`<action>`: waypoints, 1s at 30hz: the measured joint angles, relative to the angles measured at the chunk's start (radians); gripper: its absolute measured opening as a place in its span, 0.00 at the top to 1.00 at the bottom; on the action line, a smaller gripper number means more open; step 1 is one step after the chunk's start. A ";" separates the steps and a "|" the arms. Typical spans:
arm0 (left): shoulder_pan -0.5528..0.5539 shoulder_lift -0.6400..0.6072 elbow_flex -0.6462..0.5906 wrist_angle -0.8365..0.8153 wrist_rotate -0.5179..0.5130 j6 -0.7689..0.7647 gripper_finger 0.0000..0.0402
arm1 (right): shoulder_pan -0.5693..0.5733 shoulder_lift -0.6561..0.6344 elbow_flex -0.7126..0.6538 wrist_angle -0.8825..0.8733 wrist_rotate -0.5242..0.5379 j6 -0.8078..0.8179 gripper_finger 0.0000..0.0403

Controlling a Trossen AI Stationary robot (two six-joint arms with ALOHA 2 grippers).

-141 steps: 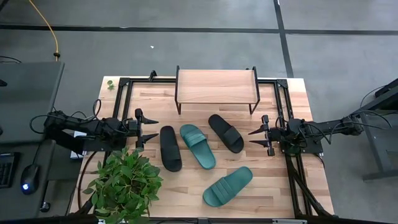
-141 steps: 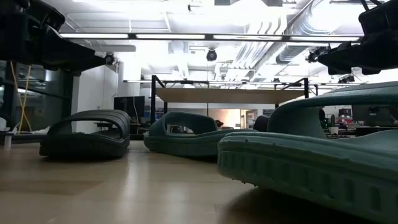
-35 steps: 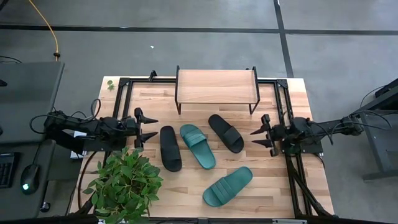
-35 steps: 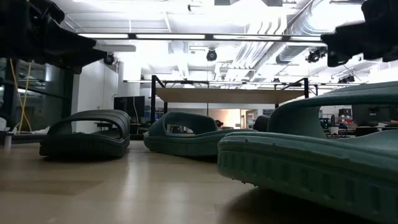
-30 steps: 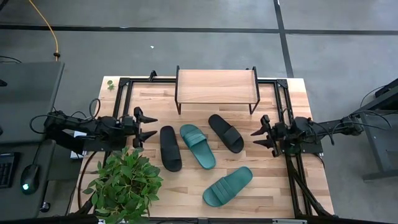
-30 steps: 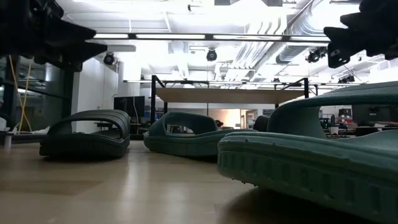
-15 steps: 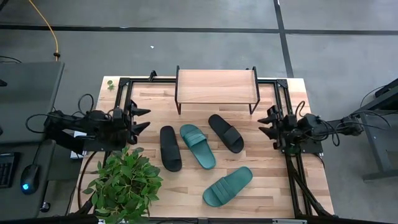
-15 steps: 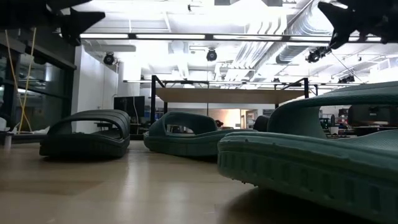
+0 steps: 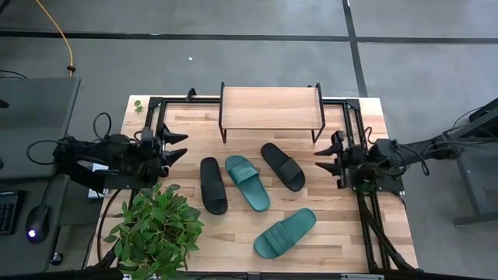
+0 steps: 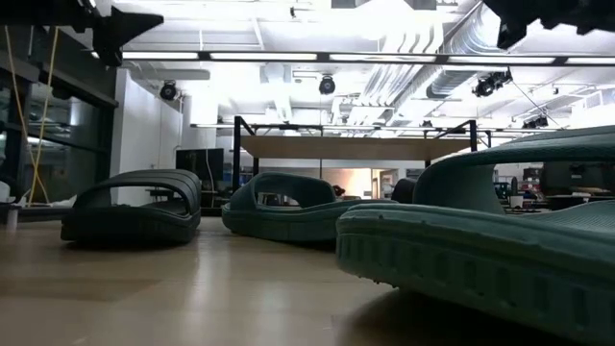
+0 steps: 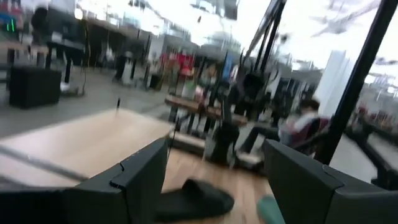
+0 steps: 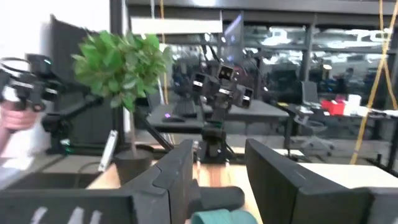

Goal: Pick and place slides into the shelf
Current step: Put the top blue slipper on the shelf

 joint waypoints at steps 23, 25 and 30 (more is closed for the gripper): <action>0.000 0.027 0.007 0.007 0.001 -0.043 0.38 | 0.221 0.941 0.551 -0.261 0.712 -0.357 0.66; 0.000 0.027 0.007 0.015 0.001 -0.035 0.38 | 0.214 0.995 0.577 -0.287 0.759 -0.357 0.66; 0.000 0.027 0.007 0.020 0.000 -0.007 0.38 | 0.193 1.111 0.616 -0.307 0.792 -0.355 0.66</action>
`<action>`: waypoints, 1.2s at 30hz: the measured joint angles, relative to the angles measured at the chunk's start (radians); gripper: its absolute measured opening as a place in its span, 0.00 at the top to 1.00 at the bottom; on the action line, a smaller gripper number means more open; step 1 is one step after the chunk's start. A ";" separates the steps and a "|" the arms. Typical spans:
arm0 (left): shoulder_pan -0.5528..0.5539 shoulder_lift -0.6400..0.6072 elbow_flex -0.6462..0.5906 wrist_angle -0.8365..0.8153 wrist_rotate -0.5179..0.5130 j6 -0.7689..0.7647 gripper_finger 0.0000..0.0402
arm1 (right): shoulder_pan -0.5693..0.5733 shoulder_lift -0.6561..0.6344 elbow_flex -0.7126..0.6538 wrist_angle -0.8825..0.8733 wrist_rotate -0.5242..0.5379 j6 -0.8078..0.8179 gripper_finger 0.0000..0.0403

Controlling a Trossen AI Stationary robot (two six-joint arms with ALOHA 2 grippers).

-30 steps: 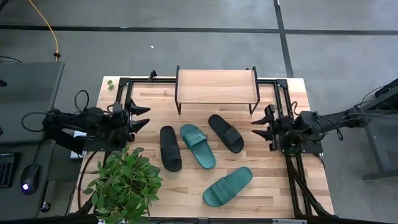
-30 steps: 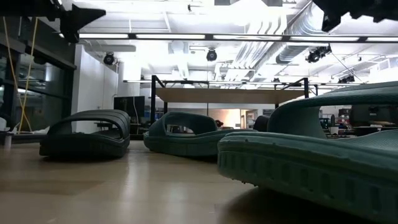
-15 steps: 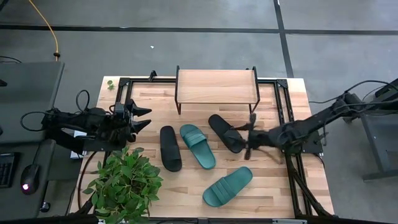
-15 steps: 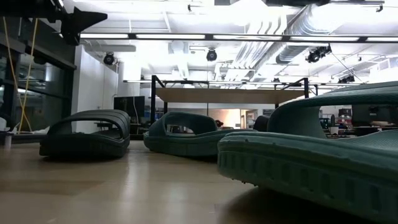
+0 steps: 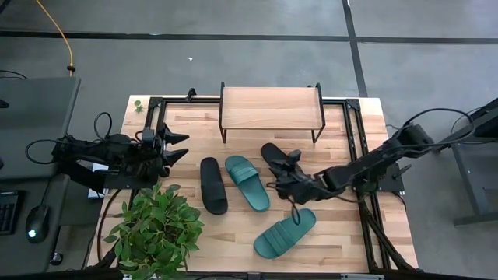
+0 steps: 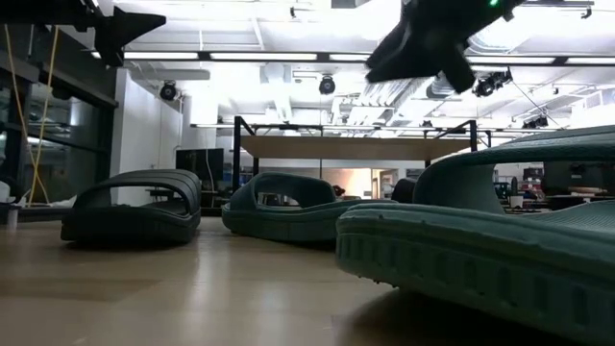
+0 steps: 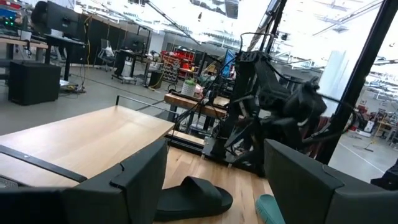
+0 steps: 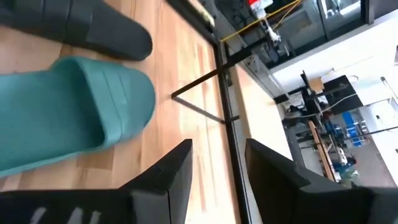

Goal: Pick and place slides into the shelf
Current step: Put the top blue slipper on the shelf

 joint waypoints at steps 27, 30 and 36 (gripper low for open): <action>0.000 0.000 0.000 0.044 -0.019 0.024 0.38 | -0.072 0.349 0.016 0.287 -0.169 0.009 0.66; 0.000 0.000 0.000 0.045 -0.019 0.024 0.38 | -0.085 0.367 0.016 0.322 -0.213 0.008 0.66; 0.000 0.000 0.000 0.044 -0.019 0.024 0.38 | -0.096 0.379 0.016 0.331 -0.230 0.008 0.66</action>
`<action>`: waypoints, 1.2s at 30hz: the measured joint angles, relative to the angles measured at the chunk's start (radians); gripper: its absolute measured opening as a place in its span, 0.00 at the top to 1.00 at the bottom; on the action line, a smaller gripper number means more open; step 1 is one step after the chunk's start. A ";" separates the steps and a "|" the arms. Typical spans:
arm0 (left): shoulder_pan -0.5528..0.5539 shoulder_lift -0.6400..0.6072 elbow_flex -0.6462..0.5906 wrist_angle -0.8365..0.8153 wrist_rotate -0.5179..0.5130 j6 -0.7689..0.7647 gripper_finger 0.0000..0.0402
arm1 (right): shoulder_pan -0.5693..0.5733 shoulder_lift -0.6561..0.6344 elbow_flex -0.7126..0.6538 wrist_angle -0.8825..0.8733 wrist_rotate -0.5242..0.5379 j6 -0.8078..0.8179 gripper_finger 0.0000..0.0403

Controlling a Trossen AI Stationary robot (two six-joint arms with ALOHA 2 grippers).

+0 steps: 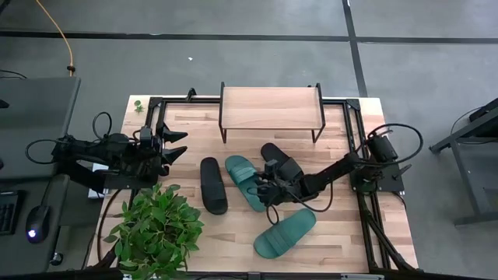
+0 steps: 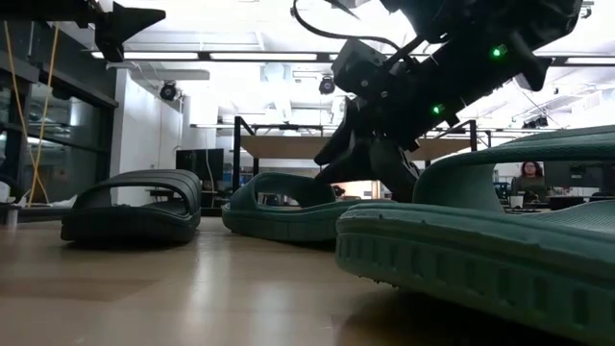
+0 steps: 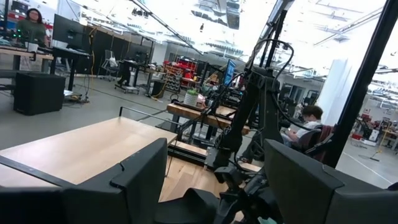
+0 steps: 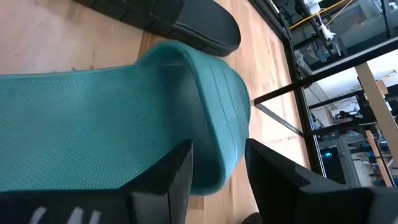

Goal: Pick and place slides into the shelf
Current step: Put the top blue slipper on the shelf

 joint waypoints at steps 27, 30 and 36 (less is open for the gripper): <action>0.000 0.000 0.000 0.003 0.000 0.000 0.38 | -0.029 0.000 0.000 0.007 -0.015 0.027 0.66; 0.000 0.000 0.000 0.003 0.000 0.000 0.38 | -0.030 0.002 0.000 0.007 -0.029 0.027 0.66; 0.000 0.000 0.000 0.005 0.000 0.000 0.38 | -0.044 0.051 0.002 0.037 -0.035 0.027 0.66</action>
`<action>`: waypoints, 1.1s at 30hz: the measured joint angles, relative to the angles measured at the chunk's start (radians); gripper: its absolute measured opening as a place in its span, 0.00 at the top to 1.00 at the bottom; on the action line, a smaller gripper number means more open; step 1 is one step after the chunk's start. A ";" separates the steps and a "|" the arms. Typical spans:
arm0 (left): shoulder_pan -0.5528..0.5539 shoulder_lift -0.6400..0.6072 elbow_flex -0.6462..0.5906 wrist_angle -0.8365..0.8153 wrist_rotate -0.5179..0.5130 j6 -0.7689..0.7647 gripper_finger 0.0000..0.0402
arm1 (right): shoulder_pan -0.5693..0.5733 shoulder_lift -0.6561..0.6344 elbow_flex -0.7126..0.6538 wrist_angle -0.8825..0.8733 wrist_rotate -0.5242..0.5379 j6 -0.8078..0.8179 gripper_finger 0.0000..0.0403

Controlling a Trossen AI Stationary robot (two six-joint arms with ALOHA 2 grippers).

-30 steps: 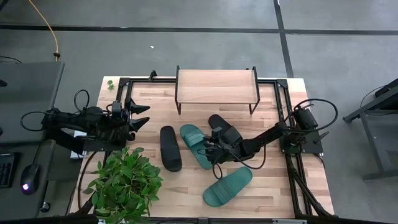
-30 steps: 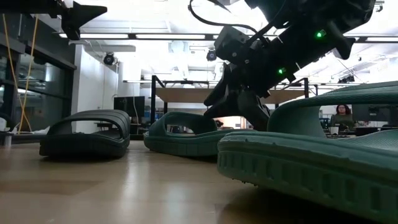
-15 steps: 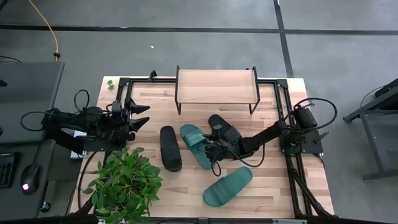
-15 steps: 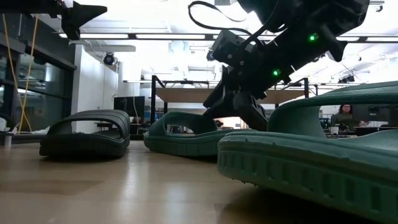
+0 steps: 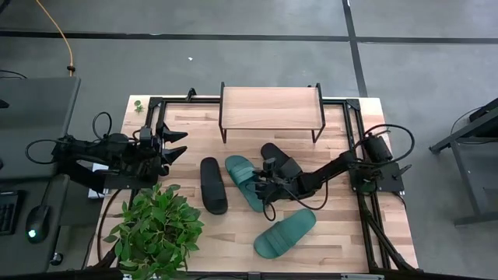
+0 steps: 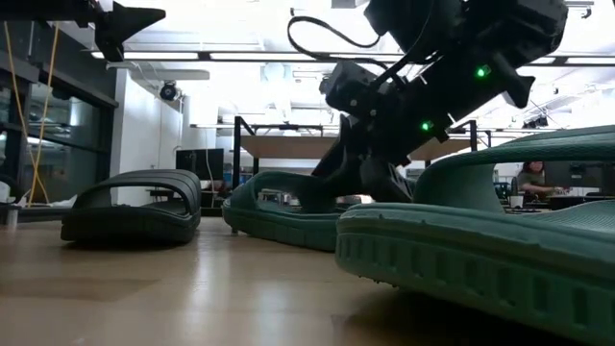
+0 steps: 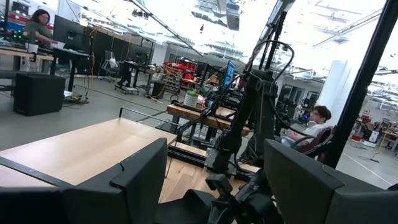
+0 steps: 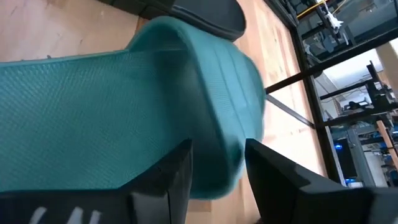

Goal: Pick and place slides into the shelf
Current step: Put the top blue slipper on the shelf

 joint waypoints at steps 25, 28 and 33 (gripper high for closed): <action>0.000 0.000 0.000 0.002 0.001 0.000 0.38 | -0.055 0.169 0.236 -0.089 -0.021 -0.049 0.66; 0.000 0.000 0.000 0.002 0.001 0.000 0.38 | -0.058 0.172 0.250 -0.108 -0.018 -0.043 0.66; 0.000 0.000 0.000 0.002 0.001 0.000 0.38 | -0.057 0.175 0.258 -0.113 0.007 -0.032 0.66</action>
